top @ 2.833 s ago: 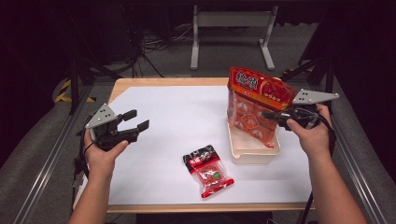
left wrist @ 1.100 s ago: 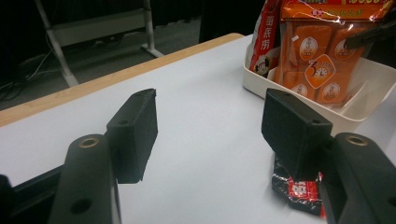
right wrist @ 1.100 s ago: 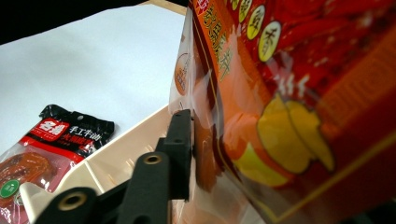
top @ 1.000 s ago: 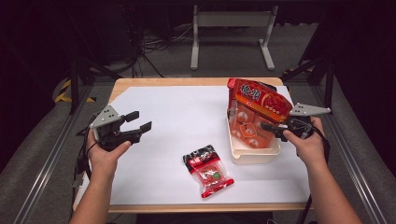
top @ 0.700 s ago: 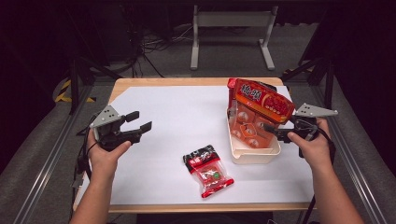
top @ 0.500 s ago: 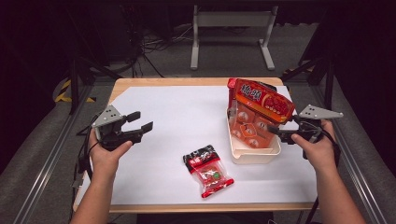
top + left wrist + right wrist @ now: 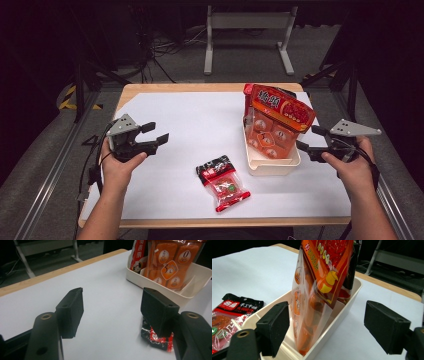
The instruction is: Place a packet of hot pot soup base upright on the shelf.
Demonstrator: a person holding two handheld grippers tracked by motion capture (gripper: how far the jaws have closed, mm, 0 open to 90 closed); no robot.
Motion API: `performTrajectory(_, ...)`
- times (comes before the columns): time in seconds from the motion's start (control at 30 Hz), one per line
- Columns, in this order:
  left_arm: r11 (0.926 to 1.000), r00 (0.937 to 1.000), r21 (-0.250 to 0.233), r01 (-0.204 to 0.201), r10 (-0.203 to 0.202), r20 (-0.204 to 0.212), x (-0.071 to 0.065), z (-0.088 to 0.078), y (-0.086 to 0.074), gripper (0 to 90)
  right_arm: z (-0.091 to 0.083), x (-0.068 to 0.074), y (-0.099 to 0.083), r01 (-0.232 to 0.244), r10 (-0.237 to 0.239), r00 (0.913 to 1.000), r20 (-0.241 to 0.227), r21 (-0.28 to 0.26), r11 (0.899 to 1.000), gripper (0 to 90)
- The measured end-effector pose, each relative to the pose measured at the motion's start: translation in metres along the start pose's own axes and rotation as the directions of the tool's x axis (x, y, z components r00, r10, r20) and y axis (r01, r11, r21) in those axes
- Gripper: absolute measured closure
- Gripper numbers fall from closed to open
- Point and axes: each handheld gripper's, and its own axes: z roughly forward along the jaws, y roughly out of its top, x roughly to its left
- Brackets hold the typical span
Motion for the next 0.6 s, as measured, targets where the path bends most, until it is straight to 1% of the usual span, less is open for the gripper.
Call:
performTrajectory(0.03,1.0000,1.0000,0.005,-0.007,0.007,0.003,-0.001,0.001,0.000,35.8,-0.003,0.002,0.001,0.005,-0.005,1.0000,0.003,0.003,1.000,21.2)
performTrajectory(0.1,0.9999,0.9999,0.013,-0.008,0.008,0.010,-0.003,0.003,0.000,35.7,-0.008,0.006,0.002,0.018,-0.018,0.9998,0.005,0.006,1.000,22.8)
performTrajectory(0.17,0.9998,0.9999,0.019,-0.007,0.007,0.016,-0.004,0.005,0.000,35.6,-0.014,0.009,0.003,0.030,-0.030,0.9995,-0.003,0.014,0.999,24.9)
performTrajectory(0.2,0.9996,0.9997,0.021,-0.017,0.017,0.017,-0.004,0.006,0.001,35.6,-0.016,0.011,0.004,0.035,-0.035,0.9994,-0.005,0.018,0.999,26.3)
performTrajectory(0.23,0.9996,0.9997,0.025,-0.014,0.014,0.022,-0.005,0.008,0.000,35.6,-0.021,0.015,0.006,0.039,-0.039,0.9992,-0.004,0.022,0.999,28.5)
performTrajectory(0.27,0.9996,0.9997,0.025,-0.014,0.014,0.022,-0.005,0.008,0.000,35.6,-0.021,0.015,0.006,0.039,-0.039,0.9992,-0.004,0.022,0.999,28.5)
performTrajectory(0.3,0.9994,0.9995,0.032,-0.015,0.014,0.030,-0.006,0.010,0.001,35.5,-0.026,0.019,0.008,0.051,-0.051,0.9986,-0.013,0.023,0.998,29.5)
performTrajectory(0.37,0.9991,0.9992,0.039,-0.018,0.016,0.036,-0.007,0.011,0.001,35.5,-0.027,0.020,0.009,0.058,-0.058,0.9982,-0.019,0.022,0.998,29.5)
performTrajectory(0.43,0.9985,0.9988,0.050,-0.025,0.023,0.043,-0.008,0.013,0.001,35.4,-0.029,0.026,0.011,0.069,-0.068,0.9967,-0.045,0.015,0.997,30.0)
performTrajectory(0.47,0.9983,0.9989,0.055,-0.018,0.016,0.045,-0.009,0.015,0.000,35.4,-0.029,0.029,0.011,0.073,-0.072,0.9960,-0.053,0.015,0.997,30.0)
performTrajectory(0.5,0.9980,0.9986,0.058,-0.026,0.024,0.047,-0.009,0.016,0.000,35.3,-0.028,0.033,0.012,0.082,-0.081,0.9947,-0.063,0.012,0.997,29.8)
performTrajectory(0.6,0.9982,0.9984,0.055,-0.026,0.023,0.052,-0.010,0.018,0.000,35.1,-0.027,0.037,0.014,0.095,-0.095,0.9929,-0.071,0.006,0.995,29.5)
